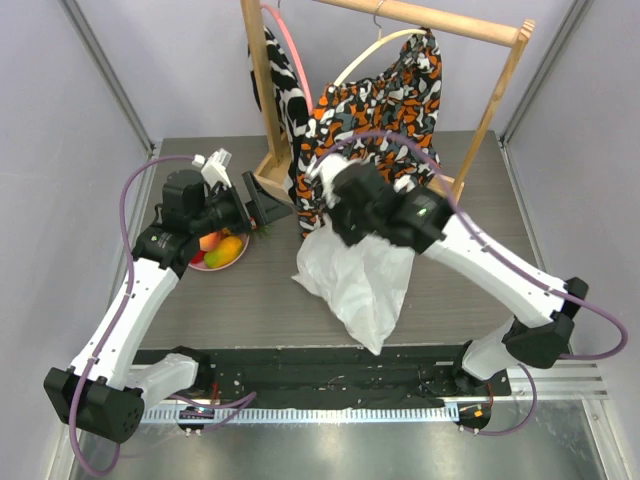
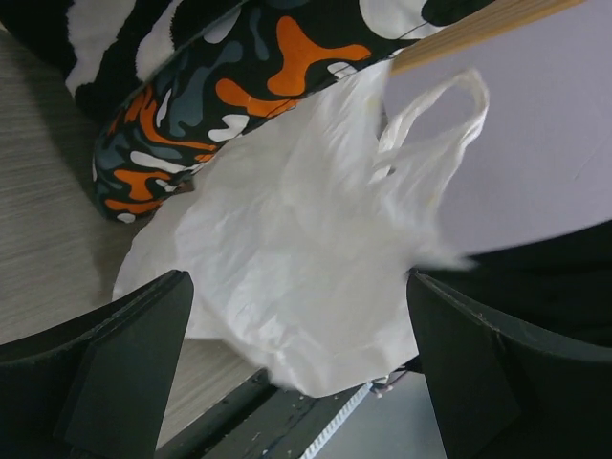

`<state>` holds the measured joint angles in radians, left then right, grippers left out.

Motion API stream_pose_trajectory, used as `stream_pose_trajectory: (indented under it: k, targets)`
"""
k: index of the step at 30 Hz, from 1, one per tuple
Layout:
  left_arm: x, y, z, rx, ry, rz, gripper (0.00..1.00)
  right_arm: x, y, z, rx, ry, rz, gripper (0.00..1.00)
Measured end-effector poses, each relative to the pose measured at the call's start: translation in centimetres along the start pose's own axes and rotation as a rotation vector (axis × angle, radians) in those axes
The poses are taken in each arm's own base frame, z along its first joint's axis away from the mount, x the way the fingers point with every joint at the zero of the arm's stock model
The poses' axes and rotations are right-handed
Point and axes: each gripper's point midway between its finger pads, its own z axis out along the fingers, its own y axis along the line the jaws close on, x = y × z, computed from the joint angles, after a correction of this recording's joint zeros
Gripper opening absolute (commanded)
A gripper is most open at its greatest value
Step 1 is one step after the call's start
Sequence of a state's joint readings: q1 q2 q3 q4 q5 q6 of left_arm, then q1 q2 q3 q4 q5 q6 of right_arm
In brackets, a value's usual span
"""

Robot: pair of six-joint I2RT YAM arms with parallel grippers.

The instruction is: Place the fruits into the plastic bag

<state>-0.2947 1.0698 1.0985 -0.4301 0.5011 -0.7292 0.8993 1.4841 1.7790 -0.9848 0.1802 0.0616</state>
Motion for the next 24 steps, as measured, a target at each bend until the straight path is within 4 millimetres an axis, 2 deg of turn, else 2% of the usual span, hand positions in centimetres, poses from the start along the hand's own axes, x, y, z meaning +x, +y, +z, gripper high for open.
stream_pose_trajectory:
  k: [2, 4, 5, 7, 14, 18, 24]
  targets:
    - [-0.1, -0.3, 0.1, 0.011, -0.002, -0.023, 1.0, 3.3, 2.4, 1.8, 0.0, 0.089, -0.079, 0.01]
    - [-0.3, -0.7, 0.1, 0.029, -0.01, -0.033, 1.0, 6.2, 4.0, 3.1, 0.007, 0.16, -0.138, 0.01]
    - [-0.3, -0.7, 0.2, 0.034, -0.01, -0.037, 1.0, 7.8, 4.1, 3.8, 0.025, 0.199, -0.157, 0.01]
    - [0.2, -0.5, 0.4, 0.045, 0.002, -0.046, 1.0, 9.0, 4.9, 4.1, 0.036, 0.223, -0.191, 0.01]
    - [3.2, 2.5, 1.5, -0.003, 0.078, -0.085, 1.0, 8.2, 5.2, 4.0, 0.088, 0.166, -0.191, 0.01]
    - [2.9, 2.4, 1.9, 0.01, 0.071, -0.076, 1.0, 8.1, 5.5, 3.9, 0.085, 0.155, -0.178, 0.01]
    - [2.3, 2.4, 3.5, 0.033, 0.064, -0.078, 1.0, 8.5, 6.5, 3.8, 0.072, 0.154, -0.171, 0.01]
